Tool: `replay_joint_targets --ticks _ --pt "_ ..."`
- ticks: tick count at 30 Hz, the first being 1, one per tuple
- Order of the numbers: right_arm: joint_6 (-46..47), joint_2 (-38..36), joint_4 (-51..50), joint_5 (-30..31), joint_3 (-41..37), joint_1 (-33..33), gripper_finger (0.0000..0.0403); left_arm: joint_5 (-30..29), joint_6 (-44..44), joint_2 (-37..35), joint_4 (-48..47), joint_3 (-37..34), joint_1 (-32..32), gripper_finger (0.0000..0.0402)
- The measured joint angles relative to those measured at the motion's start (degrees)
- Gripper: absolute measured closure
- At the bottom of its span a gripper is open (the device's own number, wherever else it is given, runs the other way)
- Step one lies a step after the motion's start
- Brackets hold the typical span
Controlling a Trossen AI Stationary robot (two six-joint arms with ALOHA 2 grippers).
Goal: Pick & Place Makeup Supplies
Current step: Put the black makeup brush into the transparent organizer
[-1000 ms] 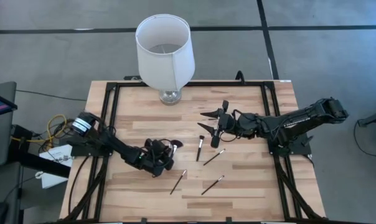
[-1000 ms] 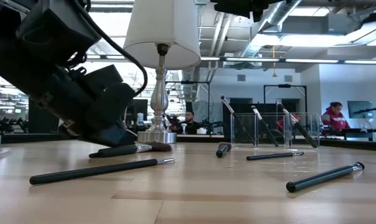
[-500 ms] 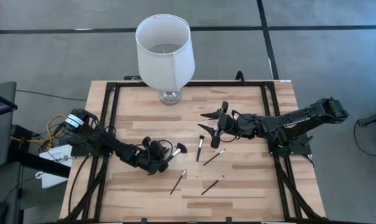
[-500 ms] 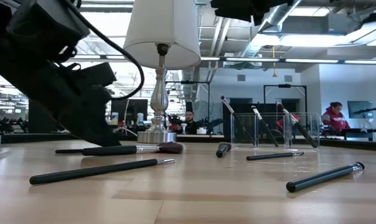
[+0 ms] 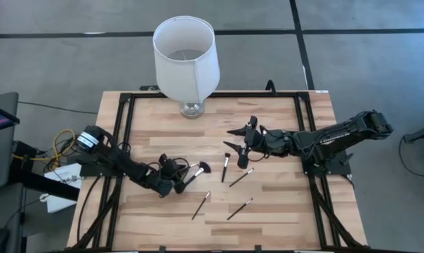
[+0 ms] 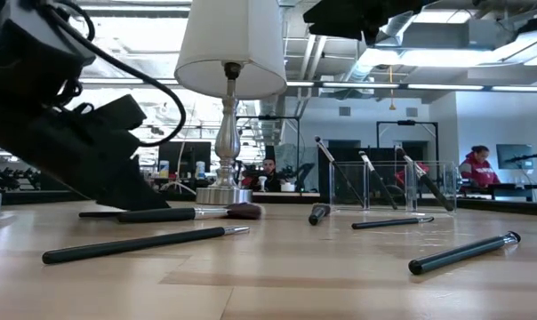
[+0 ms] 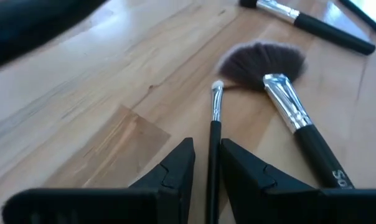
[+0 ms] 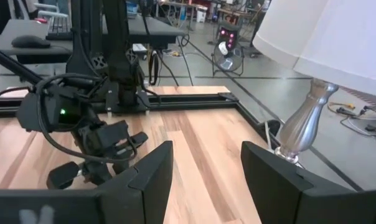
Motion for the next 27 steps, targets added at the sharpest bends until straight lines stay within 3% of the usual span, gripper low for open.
replay_joint_targets --ticks 7,11,16,21,27 --pt "-0.4 0.0 0.4 -0.2 0.0 0.0 0.0221 -2.5 0.1 3.8 5.3 -0.1 0.0 0.0328" --pt "-0.5 0.0 0.5 -0.3 0.0 -0.4 0.0221 -2.8 -0.2 4.1 5.6 -0.1 -0.3 0.0373" --pt "0.1 1.2 2.5 -5.9 0.1 -1.6 0.0221 -3.5 -1.6 4.5 8.1 -0.3 -0.8 0.0388" --pt "-1.3 9.1 12.8 -13.7 0.0 -1.7 0.0221 -4.2 1.7 1.7 9.1 -0.5 -1.2 0.0389" --pt "5.8 24.7 31.5 -17.9 -0.2 -1.6 0.0221 -5.8 6.3 -3.8 9.5 -0.6 -1.0 0.0389"
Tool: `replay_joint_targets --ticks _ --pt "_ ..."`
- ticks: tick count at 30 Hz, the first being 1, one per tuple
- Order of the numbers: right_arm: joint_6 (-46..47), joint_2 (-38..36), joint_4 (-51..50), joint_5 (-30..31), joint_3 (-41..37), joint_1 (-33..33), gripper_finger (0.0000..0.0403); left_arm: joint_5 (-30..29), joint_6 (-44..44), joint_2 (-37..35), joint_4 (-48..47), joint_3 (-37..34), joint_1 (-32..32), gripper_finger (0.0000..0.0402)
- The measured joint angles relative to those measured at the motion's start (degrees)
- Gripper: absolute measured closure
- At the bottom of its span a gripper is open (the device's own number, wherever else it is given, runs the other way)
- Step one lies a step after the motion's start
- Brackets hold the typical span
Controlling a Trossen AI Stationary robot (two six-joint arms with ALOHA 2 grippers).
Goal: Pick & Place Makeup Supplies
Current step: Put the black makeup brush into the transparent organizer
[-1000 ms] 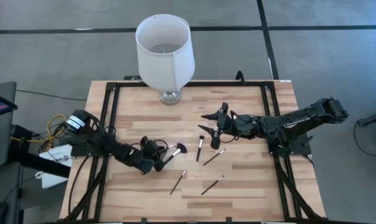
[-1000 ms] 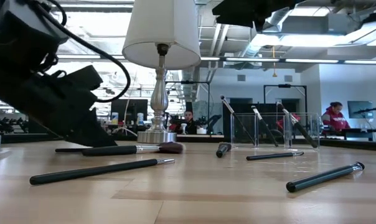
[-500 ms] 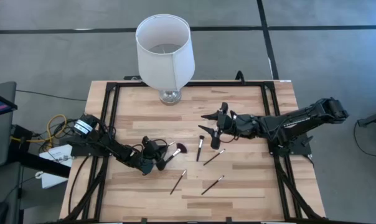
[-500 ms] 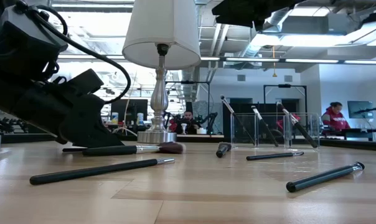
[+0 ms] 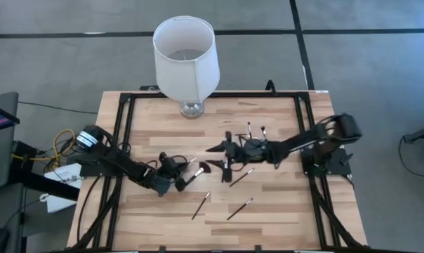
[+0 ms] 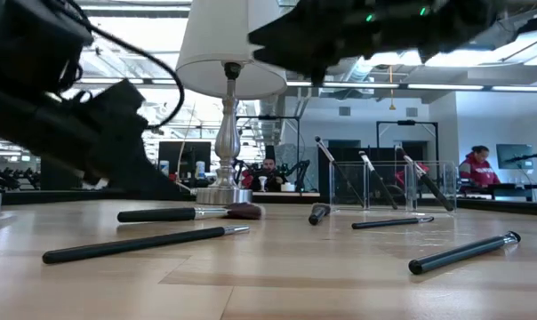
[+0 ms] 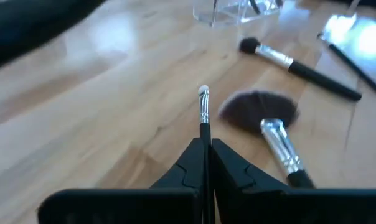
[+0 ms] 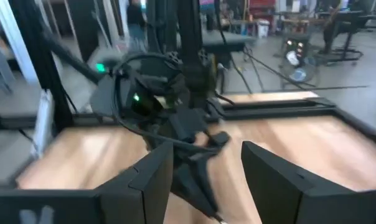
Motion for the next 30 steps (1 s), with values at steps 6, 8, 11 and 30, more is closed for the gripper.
replay_joint_targets --ticks 6,8,11,30 --pt "11.3 13.7 14.4 -0.5 0.1 -0.4 0.0221 -1.8 2.9 -5.1 0.4 0.0 -0.3 0.0390" --pt "13.2 18.2 19.3 1.4 0.1 -0.4 0.0221 -3.1 4.4 -7.1 0.6 0.1 -0.5 0.0390" --pt "15.9 25.0 31.2 1.5 0.1 -0.9 0.0221 -4.0 7.2 -10.1 0.6 0.1 -0.5 0.0389" --pt "14.3 30.8 42.2 -12.1 10.0 -3.9 0.0221 -2.0 20.9 -22.5 6.8 0.2 -3.0 0.0389"
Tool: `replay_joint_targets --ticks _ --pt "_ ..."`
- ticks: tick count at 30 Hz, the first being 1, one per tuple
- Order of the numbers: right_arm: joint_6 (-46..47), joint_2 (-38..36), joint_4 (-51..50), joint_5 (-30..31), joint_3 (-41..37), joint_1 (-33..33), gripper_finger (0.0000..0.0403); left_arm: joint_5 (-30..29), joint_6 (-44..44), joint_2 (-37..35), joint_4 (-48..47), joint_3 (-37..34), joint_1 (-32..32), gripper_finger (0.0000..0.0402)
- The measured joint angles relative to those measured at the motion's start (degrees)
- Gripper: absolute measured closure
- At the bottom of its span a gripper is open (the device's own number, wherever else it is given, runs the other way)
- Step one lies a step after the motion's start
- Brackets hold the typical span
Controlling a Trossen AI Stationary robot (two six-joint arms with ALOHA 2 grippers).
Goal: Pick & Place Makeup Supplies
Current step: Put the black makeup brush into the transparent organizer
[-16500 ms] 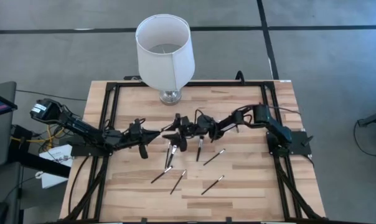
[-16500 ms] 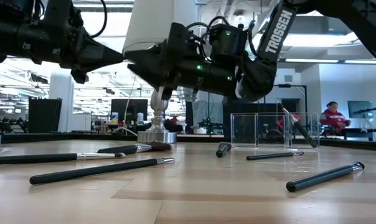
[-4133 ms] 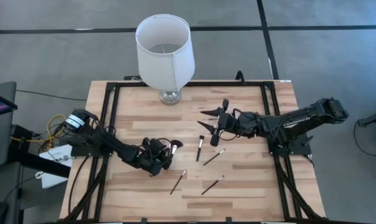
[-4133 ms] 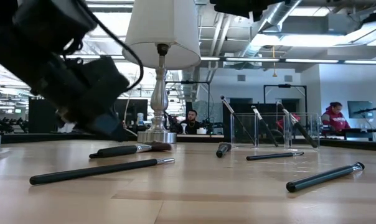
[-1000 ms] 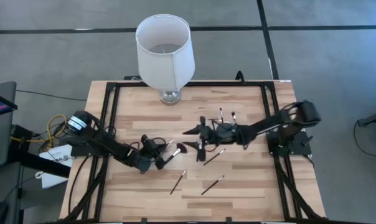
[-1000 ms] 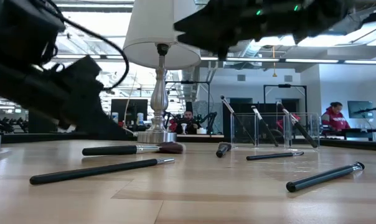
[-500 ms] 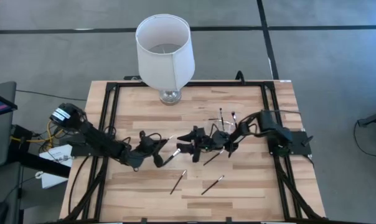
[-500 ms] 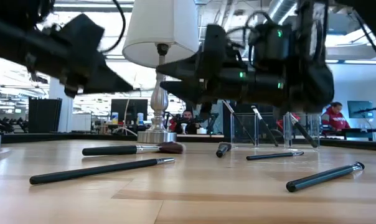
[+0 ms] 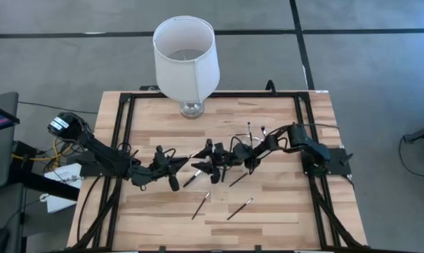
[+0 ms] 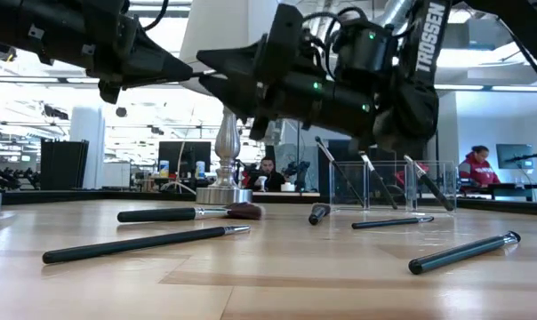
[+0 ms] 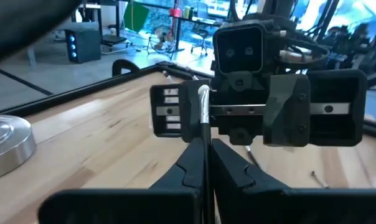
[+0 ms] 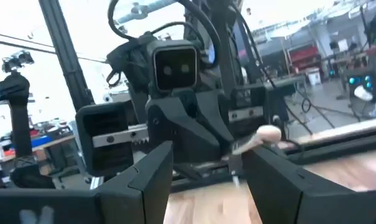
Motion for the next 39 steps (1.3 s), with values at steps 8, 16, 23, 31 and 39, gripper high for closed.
replay_joint_targets --ticks 8,16,23,31,39 --pt "-0.7 -0.2 0.1 -1.6 1.8 -0.7 0.0236 1.8 0.2 0.0 1.4 0.0 -0.2 0.0389" --pt "-0.7 -0.2 -1.5 -4.3 1.9 -1.1 0.0314 3.2 1.7 0.0 4.5 0.0 -0.2 0.0389" --pt "-0.6 -0.3 -0.9 -4.8 1.9 -1.2 0.0364 3.6 1.9 0.0 5.0 0.0 -0.3 0.0389" --pt "-0.5 -0.3 0.3 -4.9 1.8 -1.1 0.0396 5.5 2.0 -0.2 5.3 0.0 -0.3 0.0383" --pt "-0.3 -0.3 0.4 -4.9 1.8 -0.8 0.0395 6.8 1.8 -0.2 5.2 0.0 -0.4 0.0356"
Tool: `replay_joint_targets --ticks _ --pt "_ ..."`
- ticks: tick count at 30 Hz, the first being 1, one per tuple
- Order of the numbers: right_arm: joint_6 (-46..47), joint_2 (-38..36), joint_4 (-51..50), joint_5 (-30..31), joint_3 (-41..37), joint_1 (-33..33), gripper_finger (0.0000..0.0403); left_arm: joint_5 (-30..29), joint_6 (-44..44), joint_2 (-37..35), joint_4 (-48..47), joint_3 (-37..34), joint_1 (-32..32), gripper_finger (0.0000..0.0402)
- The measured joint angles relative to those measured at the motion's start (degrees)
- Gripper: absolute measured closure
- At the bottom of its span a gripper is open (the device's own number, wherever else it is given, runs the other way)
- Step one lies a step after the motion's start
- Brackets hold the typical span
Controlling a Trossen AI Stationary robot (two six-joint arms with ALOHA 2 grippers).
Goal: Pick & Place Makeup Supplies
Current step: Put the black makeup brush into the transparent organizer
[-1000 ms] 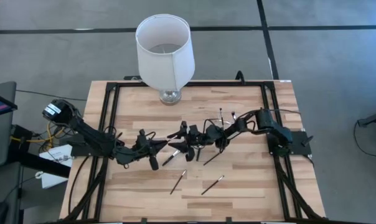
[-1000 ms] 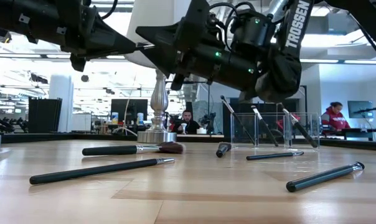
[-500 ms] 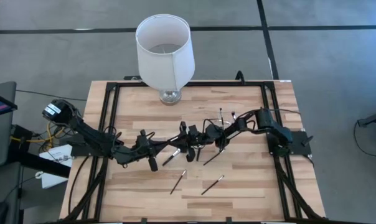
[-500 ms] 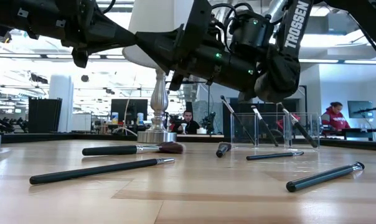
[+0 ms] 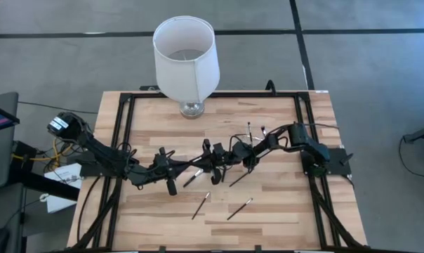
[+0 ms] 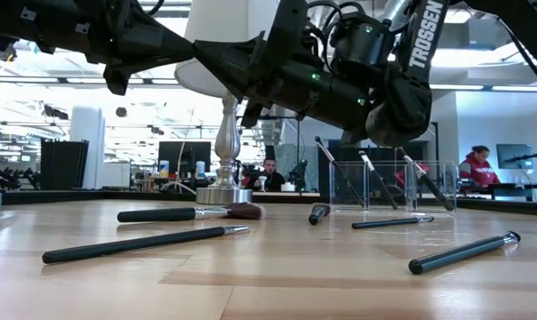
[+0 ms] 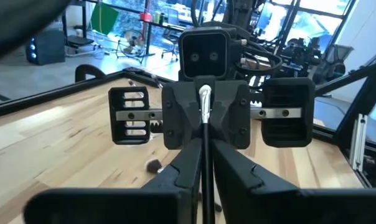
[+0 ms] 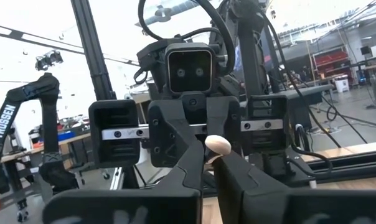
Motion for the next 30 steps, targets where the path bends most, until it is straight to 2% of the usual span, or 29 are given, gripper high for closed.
replay_joint_targets --ticks 7,15,18,20,23,27,30 --pt "0.2 -1.0 0.3 -0.9 -0.1 -0.1 0.0395 1.0 2.0 -2.3 -0.5 0.0 -0.7 0.0322" --pt "-0.9 -6.6 -1.3 -0.4 -3.0 -0.3 0.0396 1.2 17.7 -17.3 0.0 0.1 -7.7 0.0315" --pt "-2.5 -11.4 -7.8 0.9 -4.8 -0.2 0.0396 0.2 22.1 -20.6 -0.6 0.1 -9.9 0.0315" --pt "-4.5 -16.2 -17.6 2.7 -5.4 -0.1 0.0396 -2.4 23.5 -20.9 -1.4 0.1 -10.4 0.0315" --pt "-5.2 -26.5 -40.8 7.7 -4.7 0.3 0.0396 -6.3 23.9 -20.3 -3.2 0.0 -9.7 0.0315" --pt "-4.6 -40.2 -77.6 20.7 0.0 2.7 0.0393 -9.1 23.8 -17.8 -3.9 0.0 -6.7 0.0315" --pt "1.2 -48.4 -100.0 31.3 4.3 5.3 0.0393 -9.2 23.5 -15.1 -3.9 0.0 -3.7 0.0315"
